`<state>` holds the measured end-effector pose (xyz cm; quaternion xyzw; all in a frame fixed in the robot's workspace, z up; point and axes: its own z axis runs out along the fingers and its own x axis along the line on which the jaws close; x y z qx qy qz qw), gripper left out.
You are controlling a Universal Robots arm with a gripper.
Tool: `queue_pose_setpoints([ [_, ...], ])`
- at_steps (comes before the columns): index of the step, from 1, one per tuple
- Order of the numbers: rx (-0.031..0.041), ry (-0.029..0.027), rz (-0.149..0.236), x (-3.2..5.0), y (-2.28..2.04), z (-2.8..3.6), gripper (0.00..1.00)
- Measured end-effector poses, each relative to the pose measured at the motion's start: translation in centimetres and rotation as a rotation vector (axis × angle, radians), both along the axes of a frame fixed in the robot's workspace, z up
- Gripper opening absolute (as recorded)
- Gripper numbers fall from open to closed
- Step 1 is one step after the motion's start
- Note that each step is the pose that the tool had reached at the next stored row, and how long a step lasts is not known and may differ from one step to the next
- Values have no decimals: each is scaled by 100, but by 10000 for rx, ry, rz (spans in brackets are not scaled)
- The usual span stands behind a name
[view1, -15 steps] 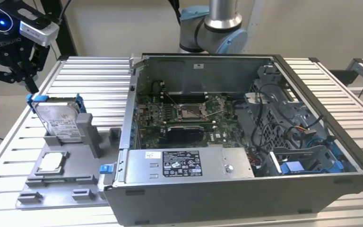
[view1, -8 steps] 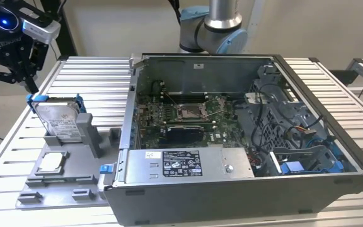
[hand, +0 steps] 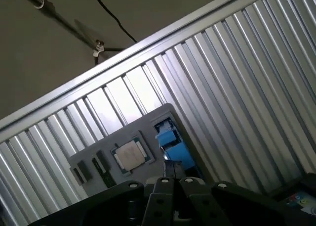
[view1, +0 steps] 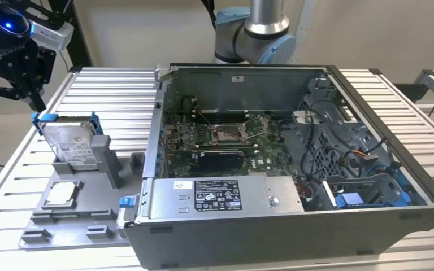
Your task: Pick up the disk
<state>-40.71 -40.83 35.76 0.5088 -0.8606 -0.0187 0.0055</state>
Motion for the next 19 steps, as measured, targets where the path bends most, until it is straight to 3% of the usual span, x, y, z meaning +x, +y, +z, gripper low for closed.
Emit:
queue_pose_setpoints([
  [19,0,0,1928,0,0,0,0],
])
